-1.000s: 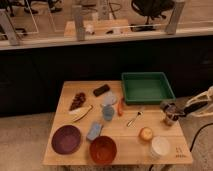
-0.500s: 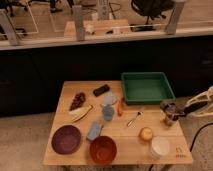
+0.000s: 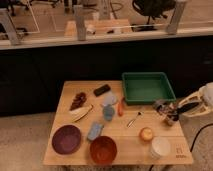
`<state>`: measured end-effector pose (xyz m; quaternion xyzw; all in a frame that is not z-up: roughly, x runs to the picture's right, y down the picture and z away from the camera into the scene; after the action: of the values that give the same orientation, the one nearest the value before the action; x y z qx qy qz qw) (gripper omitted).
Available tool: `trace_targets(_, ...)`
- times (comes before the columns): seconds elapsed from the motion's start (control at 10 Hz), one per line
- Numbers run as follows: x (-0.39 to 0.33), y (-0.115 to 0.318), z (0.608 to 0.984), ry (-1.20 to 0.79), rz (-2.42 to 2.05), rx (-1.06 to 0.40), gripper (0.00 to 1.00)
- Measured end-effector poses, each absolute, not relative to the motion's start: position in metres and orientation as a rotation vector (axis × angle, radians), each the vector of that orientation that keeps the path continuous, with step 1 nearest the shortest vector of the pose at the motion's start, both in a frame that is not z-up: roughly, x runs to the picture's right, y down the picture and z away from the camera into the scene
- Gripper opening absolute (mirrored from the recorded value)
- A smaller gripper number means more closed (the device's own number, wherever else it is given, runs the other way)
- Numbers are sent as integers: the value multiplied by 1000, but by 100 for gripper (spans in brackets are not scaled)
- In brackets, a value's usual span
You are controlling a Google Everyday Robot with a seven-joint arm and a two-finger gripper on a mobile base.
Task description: Place brush in paper cup
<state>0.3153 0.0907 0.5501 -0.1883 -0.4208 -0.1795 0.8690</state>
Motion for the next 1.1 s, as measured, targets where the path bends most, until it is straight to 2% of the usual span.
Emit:
trace_targets(0.4, 302, 105, 551, -929, -433, -381, 2)
trace_targets(1.1, 312, 142, 519, -1011, -528, -463, 2)
